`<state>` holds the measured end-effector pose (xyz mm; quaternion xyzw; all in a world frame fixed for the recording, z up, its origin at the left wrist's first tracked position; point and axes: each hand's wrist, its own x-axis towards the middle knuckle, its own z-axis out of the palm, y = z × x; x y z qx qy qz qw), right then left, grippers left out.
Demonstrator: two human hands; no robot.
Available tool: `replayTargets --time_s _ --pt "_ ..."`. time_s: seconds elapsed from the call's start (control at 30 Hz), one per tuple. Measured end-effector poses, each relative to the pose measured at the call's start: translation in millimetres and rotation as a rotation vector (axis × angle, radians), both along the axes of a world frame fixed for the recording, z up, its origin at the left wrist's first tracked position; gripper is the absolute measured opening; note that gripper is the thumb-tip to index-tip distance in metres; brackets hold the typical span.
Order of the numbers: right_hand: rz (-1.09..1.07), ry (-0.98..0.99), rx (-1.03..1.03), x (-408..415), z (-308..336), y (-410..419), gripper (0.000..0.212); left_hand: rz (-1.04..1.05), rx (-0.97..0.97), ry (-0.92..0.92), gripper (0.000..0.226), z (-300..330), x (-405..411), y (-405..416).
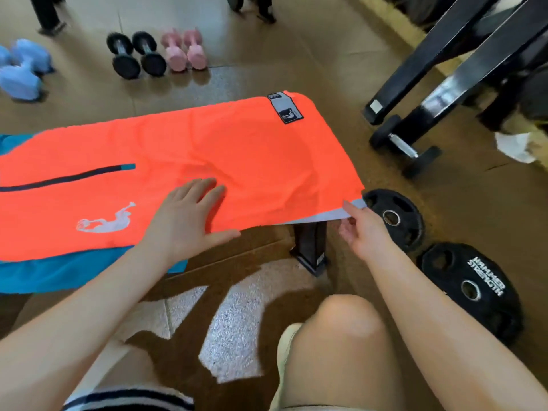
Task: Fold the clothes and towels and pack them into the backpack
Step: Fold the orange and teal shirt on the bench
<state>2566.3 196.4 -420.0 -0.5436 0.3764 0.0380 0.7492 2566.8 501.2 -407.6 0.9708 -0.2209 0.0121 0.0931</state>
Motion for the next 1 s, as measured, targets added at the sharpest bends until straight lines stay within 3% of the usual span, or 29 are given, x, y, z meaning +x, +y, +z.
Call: replayTargets --time_s 0.13,0.23,0.3,0.4,0.5,0.57,0.67,0.73,0.8,0.83,0.9,0.93,1.0 --pt "-0.021 -0.073 -0.129 -23 10 -10 0.01 -0.1 0.05 -0.124 0.03 6 -20 8" --pt "0.0 0.157 -0.268 -25 13 -8 0.009 -0.121 -0.038 -0.123 0.028 12 -26 17" --pt "0.205 0.262 -0.44 -23 23 11 0.019 -0.127 -0.13 -0.132 0.034 14 -36 27" --pt "0.616 0.095 -0.639 -21 38 67 0.031 -0.074 -0.285 -0.136 0.035 12 -66 49" --pt "0.984 0.014 -0.593 -33 45 132 0.017 0.101 -0.409 -0.149 0.029 4 -105 77" --pt "1.081 0.04 -0.511 -44 37 166 0.005 0.33 -0.554 -0.112 0.025 -1 -130 92" --pt "0.859 0.04 -0.19 -56 16 207 0.02 0.767 -0.842 -0.008 0.006 -11 -152 102" --pt "0.546 0.06 0.002 -60 6 226 0.019 1.018 -1.082 0.148 0.019 -22 -153 101" --pt "0.372 0.059 0.043 -64 -1 235 0.011 1.15 -1.426 0.343 0.038 -29 -149 97" --pt "0.353 0.045 0.013 -67 -3 236 0.005 1.174 -1.573 0.412 0.047 -33 -145 94" --pt "0.387 0.01 -0.04 -72 -3 234 0.016 1.204 -1.727 0.5 0.059 -42 -136 88" --pt "0.418 0.004 -0.048 -75 0 232 0.017 1.213 -1.772 0.536 0.058 -45 -133 87" --pt "0.509 0.012 -0.097 -84 9 230 0.018 1.2 -1.864 0.599 0.03 -45 -132 86"
